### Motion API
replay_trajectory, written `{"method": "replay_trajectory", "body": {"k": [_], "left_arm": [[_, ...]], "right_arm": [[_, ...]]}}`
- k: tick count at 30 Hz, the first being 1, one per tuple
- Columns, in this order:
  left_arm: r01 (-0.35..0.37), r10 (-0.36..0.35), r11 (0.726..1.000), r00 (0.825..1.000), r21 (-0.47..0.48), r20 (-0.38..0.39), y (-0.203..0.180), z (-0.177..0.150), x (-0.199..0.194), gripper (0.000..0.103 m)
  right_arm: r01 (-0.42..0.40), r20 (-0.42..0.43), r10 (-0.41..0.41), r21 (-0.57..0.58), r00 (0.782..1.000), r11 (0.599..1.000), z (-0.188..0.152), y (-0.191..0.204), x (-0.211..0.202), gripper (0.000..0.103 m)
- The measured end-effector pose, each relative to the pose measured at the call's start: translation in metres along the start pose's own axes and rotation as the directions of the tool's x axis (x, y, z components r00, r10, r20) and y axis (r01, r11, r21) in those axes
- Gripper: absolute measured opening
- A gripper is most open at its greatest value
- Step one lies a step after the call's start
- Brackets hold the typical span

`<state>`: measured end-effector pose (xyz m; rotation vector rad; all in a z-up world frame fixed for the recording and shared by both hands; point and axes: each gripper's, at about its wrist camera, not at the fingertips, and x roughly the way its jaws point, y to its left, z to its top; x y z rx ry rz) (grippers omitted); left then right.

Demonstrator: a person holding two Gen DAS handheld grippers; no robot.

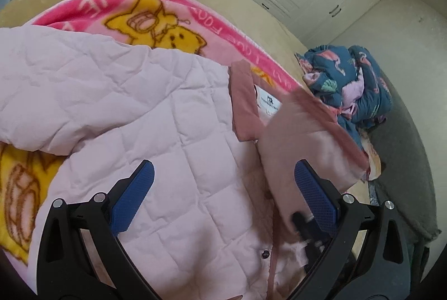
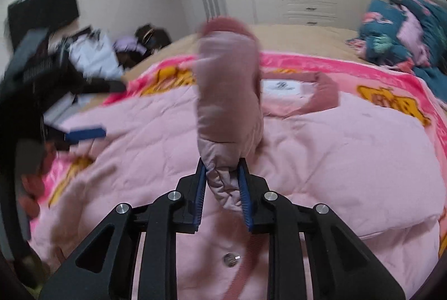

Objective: Fold large clothes
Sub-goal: 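Fold the held sleeve across the jacket front and release with the right tool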

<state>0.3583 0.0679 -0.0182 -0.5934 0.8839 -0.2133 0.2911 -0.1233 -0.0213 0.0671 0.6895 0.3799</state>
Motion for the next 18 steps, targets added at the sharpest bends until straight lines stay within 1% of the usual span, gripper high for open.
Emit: {"method": "replay_trajectory", "body": {"k": [3, 5, 6, 8, 9, 10, 12, 13, 15, 16, 18], "left_arm": [[0.054, -0.054, 0.998, 0.998, -0.045, -0.009, 0.007, 0.002, 0.001, 0.094], [0.094, -0.097, 0.993, 0.995, -0.076, -0.036, 0.011, 0.001, 0.007, 0.094], [0.100, -0.103, 0.992, 0.994, -0.083, -0.045, 0.013, 0.000, 0.010, 0.094], [0.097, -0.105, 0.990, 0.992, -0.101, -0.076, 0.016, -0.003, 0.019, 0.094], [0.105, -0.116, 0.988, 0.989, -0.112, -0.094, 0.018, -0.005, 0.024, 0.094], [0.111, -0.123, 0.987, 0.987, -0.120, -0.106, 0.019, -0.006, 0.028, 0.094], [0.106, -0.123, 0.985, 0.984, -0.133, -0.126, 0.021, -0.010, 0.036, 0.094], [0.101, -0.118, 0.986, 0.984, -0.131, -0.132, 0.022, -0.012, 0.039, 0.094], [0.087, -0.106, 0.989, 0.982, -0.123, -0.156, 0.023, -0.015, 0.046, 0.094], [0.066, -0.088, 0.990, 0.980, -0.124, -0.177, 0.024, -0.018, 0.052, 0.094], [0.042, -0.066, 0.992, 0.978, -0.123, -0.196, 0.027, -0.022, 0.059, 0.094]], "right_arm": [[0.005, -0.058, -0.008, -0.045, 0.998, 0.999, -0.004, 0.013, 0.015, 0.022], [0.006, -0.102, -0.012, -0.064, 0.995, 0.998, -0.007, 0.020, 0.025, 0.023], [0.009, -0.109, -0.017, -0.073, 0.994, 0.997, -0.008, 0.021, 0.026, 0.024], [0.016, -0.124, -0.028, -0.100, 0.992, 0.995, -0.011, 0.028, 0.030, 0.031], [0.009, -0.132, -0.023, -0.104, 0.991, 0.995, -0.010, 0.030, 0.030, 0.039], [-0.017, -0.142, 0.003, -0.097, 0.990, 0.995, -0.011, 0.032, 0.031, 0.049], [-0.077, -0.163, 0.064, -0.074, 0.985, 0.994, -0.014, 0.035, 0.032, 0.059], [-0.087, -0.161, 0.074, -0.071, 0.984, 0.994, -0.014, 0.035, 0.029, 0.061], [-0.100, -0.155, 0.090, -0.055, 0.984, 0.993, -0.015, 0.032, 0.019, 0.063], [-0.101, -0.149, 0.094, -0.040, 0.984, 0.994, -0.014, 0.030, 0.015, 0.064], [-0.092, -0.130, 0.094, 0.018, 0.987, 0.996, -0.014, 0.015, 0.002, 0.066]]}}
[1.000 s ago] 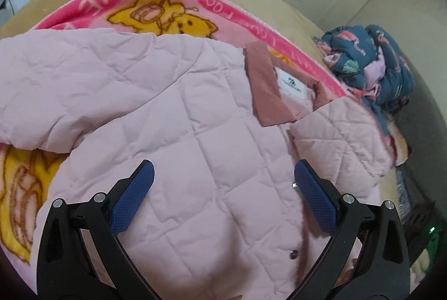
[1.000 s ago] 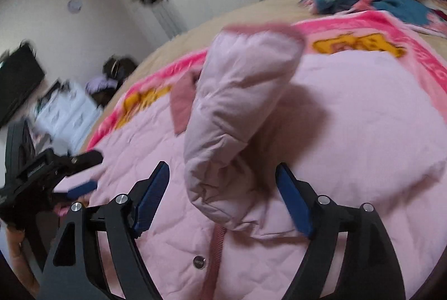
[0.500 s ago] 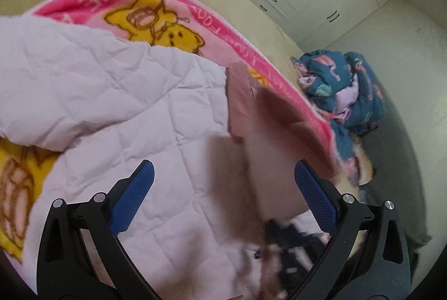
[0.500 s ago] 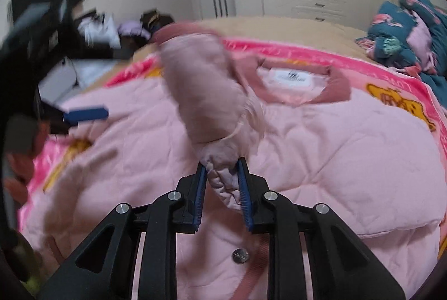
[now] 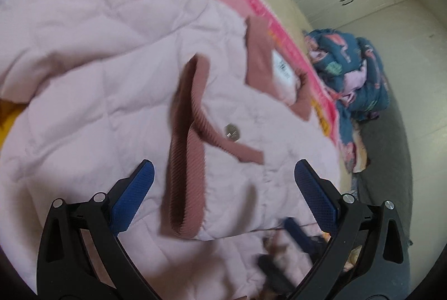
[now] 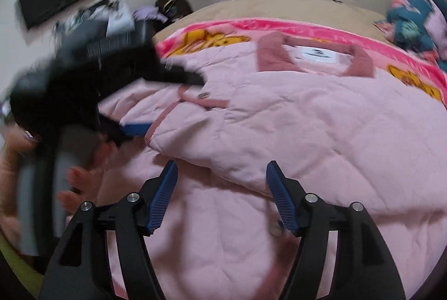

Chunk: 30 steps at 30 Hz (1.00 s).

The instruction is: Fold large clothes

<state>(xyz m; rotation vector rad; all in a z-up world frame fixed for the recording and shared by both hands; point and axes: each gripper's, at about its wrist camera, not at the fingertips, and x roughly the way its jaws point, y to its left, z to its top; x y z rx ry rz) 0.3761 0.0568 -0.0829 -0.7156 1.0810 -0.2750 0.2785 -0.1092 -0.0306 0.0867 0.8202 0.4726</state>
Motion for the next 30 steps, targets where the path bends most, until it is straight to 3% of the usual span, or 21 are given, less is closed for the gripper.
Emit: {"method": "replay_trajectory", "body": {"k": [5, 8, 9, 12, 15, 18, 24, 26, 30], "left_arm": [[-0.030, 0.030, 0.998, 0.999, 0.064, 0.016, -0.010, -0.007, 0.007, 0.094], [-0.090, 0.087, 0.989, 0.996, 0.120, 0.033, -0.019, -0.013, 0.011, 0.091], [-0.088, 0.084, 0.987, 0.996, 0.133, 0.039, -0.021, -0.014, 0.012, 0.079], [-0.085, 0.075, 0.980, 0.995, 0.181, 0.061, -0.028, -0.019, 0.010, 0.062], [-0.096, 0.068, 0.961, 0.991, 0.259, 0.117, -0.040, -0.020, -0.001, 0.011], [-0.036, -0.009, 0.961, 0.987, 0.275, 0.159, -0.046, -0.015, -0.019, 0.007], [-0.031, -0.070, 0.949, 0.950, 0.314, 0.305, -0.058, -0.001, -0.063, 0.006], [-0.076, -0.047, 0.941, 0.935, 0.328, 0.351, -0.059, 0.003, -0.069, 0.006], [-0.157, 0.040, 0.937, 0.935, 0.311, 0.352, -0.048, 0.010, -0.060, 0.006]], "right_arm": [[0.056, 0.038, -0.061, 0.130, 0.997, 0.990, -0.009, -0.044, -0.034, 0.066], [0.109, 0.042, -0.119, 0.179, 0.992, 0.978, -0.014, -0.069, -0.052, 0.066], [0.132, 0.046, -0.143, 0.190, 0.989, 0.973, -0.015, -0.078, -0.057, 0.066], [0.176, 0.057, -0.192, 0.209, 0.980, 0.962, -0.021, -0.094, -0.070, 0.066], [0.203, 0.061, -0.225, 0.252, 0.972, 0.946, -0.027, -0.111, -0.082, 0.067], [0.214, 0.066, -0.243, 0.287, 0.968, 0.934, -0.030, -0.122, -0.089, 0.067], [0.227, 0.088, -0.263, 0.294, 0.961, 0.928, -0.025, -0.129, -0.101, 0.067], [0.241, 0.092, -0.275, 0.280, 0.957, 0.929, -0.021, -0.130, -0.103, 0.067], [0.267, 0.085, -0.299, 0.269, 0.950, 0.925, -0.013, -0.134, -0.099, 0.068]]}}
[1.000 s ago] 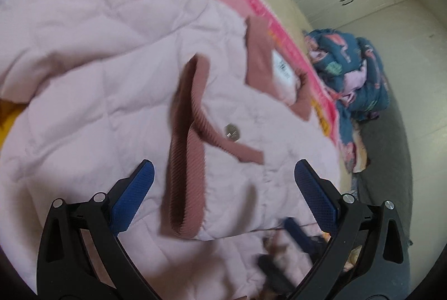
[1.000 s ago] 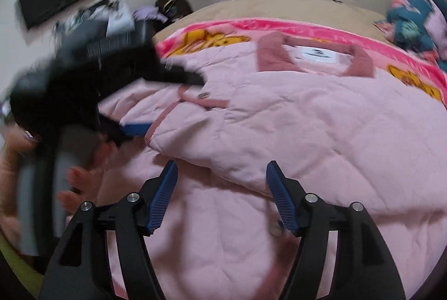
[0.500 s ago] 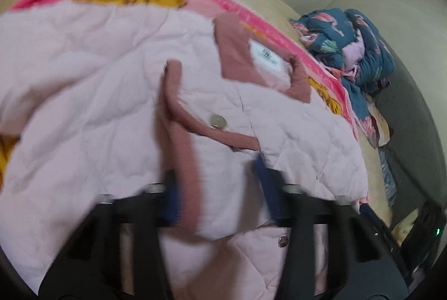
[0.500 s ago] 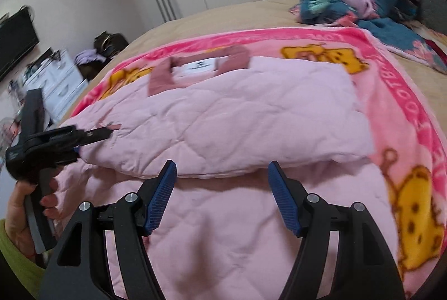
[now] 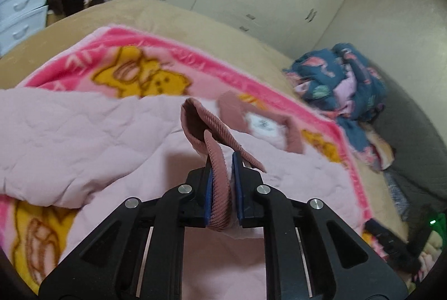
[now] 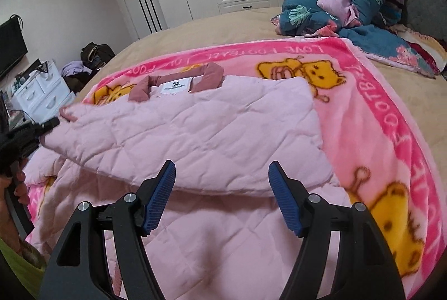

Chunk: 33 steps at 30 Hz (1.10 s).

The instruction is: Fold large clothes

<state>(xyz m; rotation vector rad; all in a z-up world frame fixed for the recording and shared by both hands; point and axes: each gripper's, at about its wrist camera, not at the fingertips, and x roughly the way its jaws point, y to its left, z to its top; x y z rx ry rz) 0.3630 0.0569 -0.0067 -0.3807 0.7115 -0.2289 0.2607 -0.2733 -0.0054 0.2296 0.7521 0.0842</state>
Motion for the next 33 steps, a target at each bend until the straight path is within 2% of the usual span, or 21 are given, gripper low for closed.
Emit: {"method": "replay_trajectory", "body": {"k": [6, 10, 14, 22, 28, 31, 33], "left_arm": [[-0.069, 0.068, 0.998, 0.994, -0.012, -0.087, 0.019, -0.015, 0.026, 0.006], [-0.079, 0.075, 0.997, 0.990, -0.028, -0.118, 0.030, -0.022, 0.032, 0.006], [-0.091, 0.087, 0.995, 0.986, -0.026, -0.144, 0.034, -0.027, 0.037, 0.006], [-0.105, 0.097, 0.994, 0.976, -0.029, -0.195, 0.041, -0.035, 0.048, 0.008], [-0.121, 0.117, 0.993, 0.971, -0.009, -0.206, 0.036, -0.038, 0.050, 0.010], [-0.139, 0.138, 0.990, 0.966, 0.011, -0.218, 0.034, -0.039, 0.048, 0.016], [-0.139, 0.137, 0.990, 0.965, 0.006, -0.222, 0.034, -0.039, 0.045, 0.025]], "right_arm": [[0.038, -0.025, -0.039, -0.032, 0.999, 0.999, 0.018, 0.005, 0.021, 0.069], [0.056, -0.032, -0.058, -0.050, 0.998, 0.997, 0.028, 0.008, 0.035, 0.073], [0.064, -0.082, -0.067, -0.035, 0.994, 0.997, 0.036, 0.003, 0.057, 0.075], [0.085, -0.200, -0.071, 0.063, 0.977, 0.994, 0.023, -0.024, 0.099, 0.075], [0.102, -0.195, -0.084, 0.083, 0.977, 0.991, 0.017, -0.024, 0.102, 0.075], [0.072, -0.172, -0.051, 0.120, 0.984, 0.990, 0.017, -0.023, 0.089, 0.080], [0.051, -0.156, -0.029, 0.139, 0.987, 0.989, 0.016, -0.022, 0.082, 0.084]]}}
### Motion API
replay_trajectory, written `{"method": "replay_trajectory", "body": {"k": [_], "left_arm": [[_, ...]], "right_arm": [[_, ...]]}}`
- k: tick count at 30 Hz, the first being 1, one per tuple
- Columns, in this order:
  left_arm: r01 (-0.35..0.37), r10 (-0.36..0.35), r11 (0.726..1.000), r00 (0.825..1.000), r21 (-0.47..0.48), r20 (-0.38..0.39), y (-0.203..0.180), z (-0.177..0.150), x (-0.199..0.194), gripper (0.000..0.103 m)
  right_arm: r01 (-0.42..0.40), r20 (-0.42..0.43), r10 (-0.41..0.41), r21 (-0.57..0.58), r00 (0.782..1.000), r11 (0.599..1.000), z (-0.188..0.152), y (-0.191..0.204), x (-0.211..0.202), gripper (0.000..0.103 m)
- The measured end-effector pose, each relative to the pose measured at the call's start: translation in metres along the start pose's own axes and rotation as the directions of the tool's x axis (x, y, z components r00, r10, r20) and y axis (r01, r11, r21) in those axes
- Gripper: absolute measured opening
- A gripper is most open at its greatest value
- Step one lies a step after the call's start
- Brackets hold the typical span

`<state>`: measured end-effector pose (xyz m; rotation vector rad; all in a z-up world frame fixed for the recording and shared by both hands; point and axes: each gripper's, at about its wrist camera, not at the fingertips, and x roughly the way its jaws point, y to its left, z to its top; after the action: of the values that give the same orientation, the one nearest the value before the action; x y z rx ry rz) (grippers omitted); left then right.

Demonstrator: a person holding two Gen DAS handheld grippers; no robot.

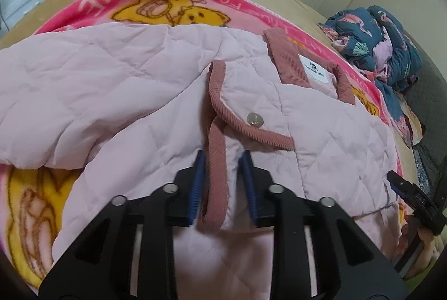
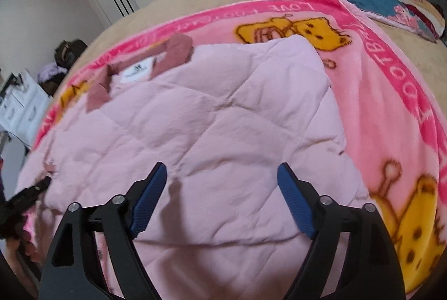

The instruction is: Fold large clothes

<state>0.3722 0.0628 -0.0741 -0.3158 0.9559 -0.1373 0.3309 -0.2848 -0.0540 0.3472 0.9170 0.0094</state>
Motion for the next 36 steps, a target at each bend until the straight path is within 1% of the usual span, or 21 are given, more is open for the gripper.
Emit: {"method": "replay_trajectory", "body": {"k": [1, 3, 4, 6, 7, 8, 9, 10, 12, 13, 14, 17, 20, 28, 30, 33, 36], "left_arm": [[0.004, -0.004, 1.000, 1.000, -0.001, -0.002, 0.000, 0.000, -0.002, 0.028], [0.002, -0.002, 1.000, 1.000, 0.004, -0.003, -0.001, -0.001, -0.006, 0.037], [0.001, -0.001, 1.000, 1.000, 0.004, 0.000, -0.001, -0.002, -0.009, 0.040], [0.001, -0.001, 1.000, 1.000, 0.001, 0.004, -0.002, -0.002, -0.013, 0.052], [-0.001, 0.001, 1.000, 1.000, -0.004, 0.007, -0.002, -0.003, -0.017, 0.056], [-0.003, 0.003, 1.000, 1.000, -0.007, 0.009, -0.002, -0.003, -0.019, 0.064], [-0.004, 0.005, 1.000, 1.000, -0.009, 0.009, -0.002, -0.004, -0.023, 0.071], [-0.002, 0.002, 1.000, 1.000, -0.012, 0.008, -0.001, -0.005, -0.027, 0.073], [-0.001, 0.001, 1.000, 1.000, -0.018, 0.009, -0.001, -0.008, -0.032, 0.084], [0.001, 0.000, 1.000, 1.000, -0.022, 0.012, 0.000, -0.010, -0.036, 0.087], [-0.004, 0.004, 1.000, 1.000, -0.023, 0.012, -0.001, -0.011, -0.039, 0.094], [-0.040, 0.040, 0.999, 0.999, -0.015, 0.016, -0.001, -0.013, -0.047, 0.094], [-0.065, 0.066, 0.997, 0.997, -0.029, 0.026, 0.003, -0.012, -0.056, 0.094], [-0.080, 0.083, 0.995, 0.996, -0.059, 0.044, 0.018, -0.008, -0.075, 0.094], [-0.098, 0.101, 0.994, 0.993, -0.056, 0.056, 0.021, -0.007, -0.080, 0.094], [-0.146, 0.151, 0.987, 0.985, -0.059, 0.080, 0.032, -0.003, -0.090, 0.094], [-0.174, 0.181, 0.981, 0.980, -0.082, 0.082, 0.046, 0.000, -0.095, 0.094]], "right_arm": [[-0.011, 0.007, 0.011, 0.001, 1.000, 1.000, -0.002, 0.002, -0.004, 0.087], [-0.015, 0.018, 0.015, -0.012, 1.000, 1.000, -0.005, 0.006, -0.012, 0.090], [-0.015, 0.023, 0.016, -0.017, 1.000, 1.000, -0.007, 0.008, -0.015, 0.092], [-0.032, 0.035, 0.032, -0.019, 0.999, 0.999, -0.010, 0.011, -0.021, 0.094], [-0.044, 0.039, 0.045, -0.017, 0.998, 0.999, -0.010, 0.012, -0.023, 0.094], [-0.060, 0.043, 0.061, -0.014, 0.997, 0.998, -0.011, 0.013, -0.025, 0.094], [-0.070, 0.046, 0.071, -0.011, 0.996, 0.997, -0.012, 0.014, -0.028, 0.094], [-0.074, 0.047, 0.074, -0.008, 0.996, 0.997, -0.014, 0.015, -0.030, 0.094], [-0.089, 0.051, 0.089, -0.001, 0.995, 0.996, -0.016, 0.018, -0.034, 0.094], [-0.092, 0.053, 0.092, -0.001, 0.994, 0.996, -0.017, 0.020, -0.035, 0.094], [-0.092, 0.058, 0.092, -0.002, 0.994, 0.996, -0.018, 0.023, -0.038, 0.094], [-0.103, 0.064, 0.104, -0.012, 0.992, 0.995, -0.020, 0.032, -0.043, 0.094], [-0.109, 0.066, 0.111, -0.035, 0.992, 0.993, -0.022, 0.043, -0.047, 0.094], [-0.120, 0.078, 0.128, -0.096, 0.989, 0.988, -0.026, 0.073, -0.061, 0.094], [-0.124, 0.081, 0.134, -0.115, 0.988, 0.986, -0.026, 0.083, -0.064, 0.094], [-0.137, 0.082, 0.149, -0.140, 0.985, 0.981, -0.027, 0.096, -0.068, 0.094], [-0.148, 0.082, 0.164, -0.168, 0.983, 0.975, -0.027, 0.112, -0.070, 0.094]]}}
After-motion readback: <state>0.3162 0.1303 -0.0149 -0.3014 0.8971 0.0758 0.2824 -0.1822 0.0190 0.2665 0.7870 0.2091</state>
